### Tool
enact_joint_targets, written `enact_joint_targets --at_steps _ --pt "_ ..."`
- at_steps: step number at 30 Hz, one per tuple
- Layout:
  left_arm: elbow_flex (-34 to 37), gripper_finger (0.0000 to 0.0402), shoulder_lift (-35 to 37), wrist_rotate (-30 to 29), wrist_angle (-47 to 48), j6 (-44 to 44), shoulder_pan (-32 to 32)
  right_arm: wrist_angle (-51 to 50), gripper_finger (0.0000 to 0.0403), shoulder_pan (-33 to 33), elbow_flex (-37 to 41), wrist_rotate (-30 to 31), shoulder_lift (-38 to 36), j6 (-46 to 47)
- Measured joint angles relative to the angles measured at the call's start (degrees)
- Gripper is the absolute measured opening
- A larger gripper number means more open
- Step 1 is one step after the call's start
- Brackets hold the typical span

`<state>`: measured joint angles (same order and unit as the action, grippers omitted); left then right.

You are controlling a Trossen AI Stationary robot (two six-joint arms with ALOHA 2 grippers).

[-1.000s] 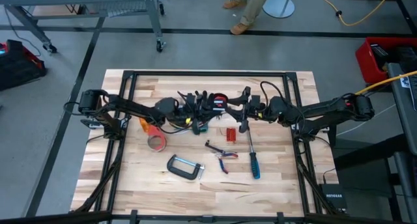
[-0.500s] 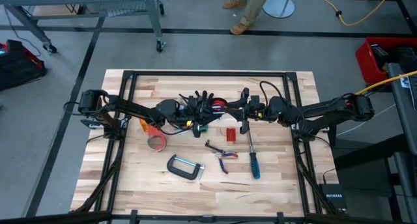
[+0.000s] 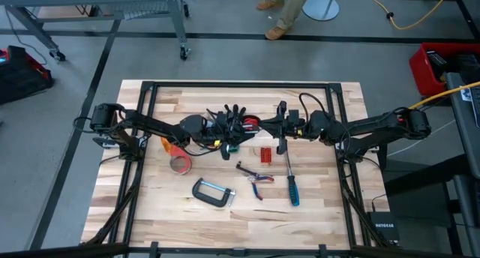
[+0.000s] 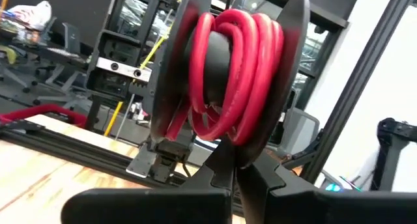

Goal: Coil cords
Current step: Uncoil the red wire from the black spool

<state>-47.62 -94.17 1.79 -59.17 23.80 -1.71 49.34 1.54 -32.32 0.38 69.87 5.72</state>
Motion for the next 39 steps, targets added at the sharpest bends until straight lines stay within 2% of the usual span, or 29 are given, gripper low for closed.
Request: enact_joint_targets --at_steps 7,15,19,23,29,34,39 --pt "0.0 0.0033 0.16 2.35 -0.27 5.81 -0.11 -1.14 0.0002 -0.04 0.02 0.21 -2.07 -0.49" --pt "0.0 0.0083 0.33 3.85 -0.03 7.73 -0.16 -9.52 0.0001 -0.09 0.02 0.59 -10.92 -1.52" --pt "0.0 0.0098 0.33 4.0 -0.05 6.63 0.03 -14.56 0.0001 -0.09 0.01 -0.53 -15.75 1.05" --pt "0.0 0.0097 0.33 4.01 -0.1 -3.12 1.45 -18.99 0.0001 -0.09 0.02 -3.06 -20.42 5.58" --pt "0.0 0.0075 0.39 2.51 -0.23 -24.16 5.63 -22.4 0.0 -0.07 0.02 -4.09 -25.53 10.81" --pt "0.0 0.0066 0.44 -1.27 -1.09 -40.09 8.19 -22.54 0.0 -0.07 0.02 -4.11 -25.78 17.78" --pt "-0.06 0.0075 0.44 -1.44 -4.3 -47.25 9.27 -22.4 0.0 -0.07 0.02 -3.66 -22.56 22.44"
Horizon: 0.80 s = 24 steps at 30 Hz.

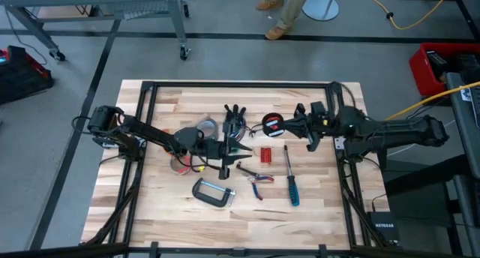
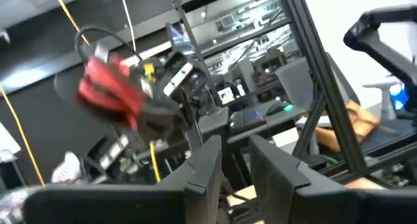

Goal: Coil cords
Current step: Uncoil the red wire from the black spool

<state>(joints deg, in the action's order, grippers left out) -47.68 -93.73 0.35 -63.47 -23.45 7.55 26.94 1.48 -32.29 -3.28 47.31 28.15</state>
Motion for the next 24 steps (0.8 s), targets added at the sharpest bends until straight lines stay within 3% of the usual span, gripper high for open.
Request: enact_joint_targets --at_steps 12,24 --pt "0.0 0.0139 0.0 -10.61 -0.12 -8.17 0.02 17.82 0.0 0.02 0.0 1.13 14.87 1.56" --pt "0.0 0.0113 0.0 -15.54 -0.19 -15.77 0.02 23.16 0.0 0.0 0.0 1.19 18.97 1.56"
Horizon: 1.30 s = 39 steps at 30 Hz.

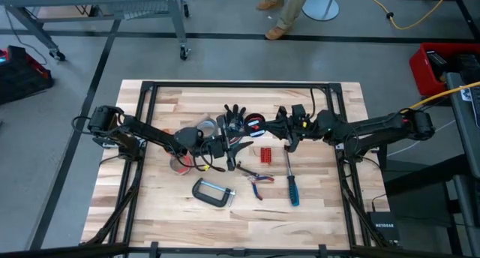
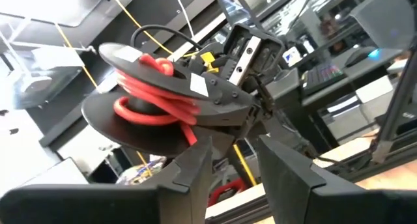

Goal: Coil cords
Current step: Uncoil the red wire from the black spool

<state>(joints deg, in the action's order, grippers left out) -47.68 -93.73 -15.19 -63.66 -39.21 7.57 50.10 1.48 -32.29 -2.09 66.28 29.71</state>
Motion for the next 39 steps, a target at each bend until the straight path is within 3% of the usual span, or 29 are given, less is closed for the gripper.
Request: enact_joint_targets --at_steps 18,39 --pt "0.0 0.0077 -0.07 -0.21 -3.14 -5.23 0.19 0.05 0.0 0.0 0.0 -0.03 0.0 -1.49" --pt "0.0 0.0075 -0.07 -0.42 -3.16 -3.45 -1.36 2.46 0.0 -1.6 -0.18 1.17 1.98 -1.69"
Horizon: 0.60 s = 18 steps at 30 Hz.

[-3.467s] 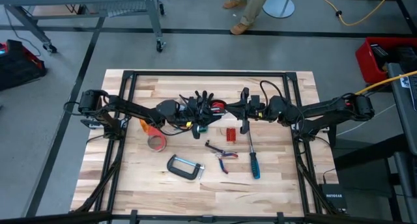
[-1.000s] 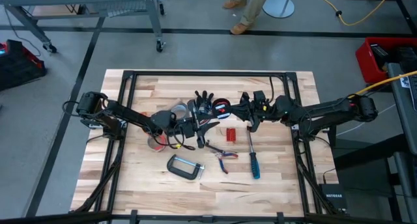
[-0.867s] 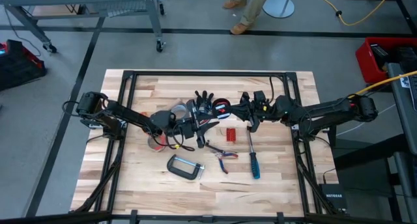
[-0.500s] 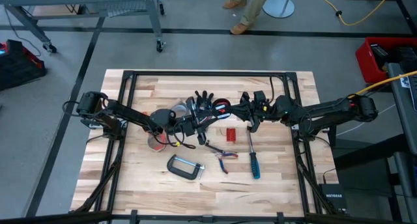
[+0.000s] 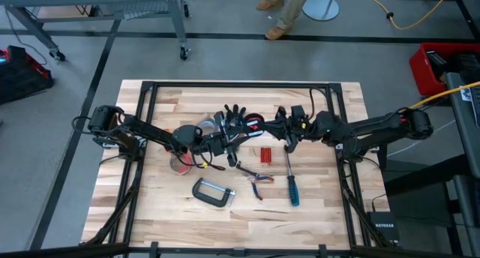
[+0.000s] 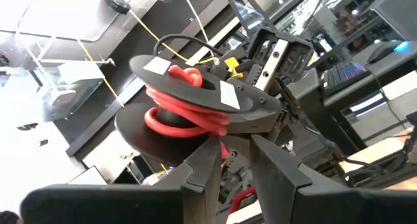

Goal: Coil cords
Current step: Uncoil the red wire from the black spool

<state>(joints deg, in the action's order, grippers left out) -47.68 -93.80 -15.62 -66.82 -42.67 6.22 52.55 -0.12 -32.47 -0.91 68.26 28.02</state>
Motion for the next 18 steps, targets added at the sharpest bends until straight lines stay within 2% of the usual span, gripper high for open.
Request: enact_joint_targets --at_steps 18 --pt "0.0 0.0075 0.04 0.07 1.03 2.77 0.09 1.27 0.0 -0.65 -8.61 -1.07 9.72 -2.67"
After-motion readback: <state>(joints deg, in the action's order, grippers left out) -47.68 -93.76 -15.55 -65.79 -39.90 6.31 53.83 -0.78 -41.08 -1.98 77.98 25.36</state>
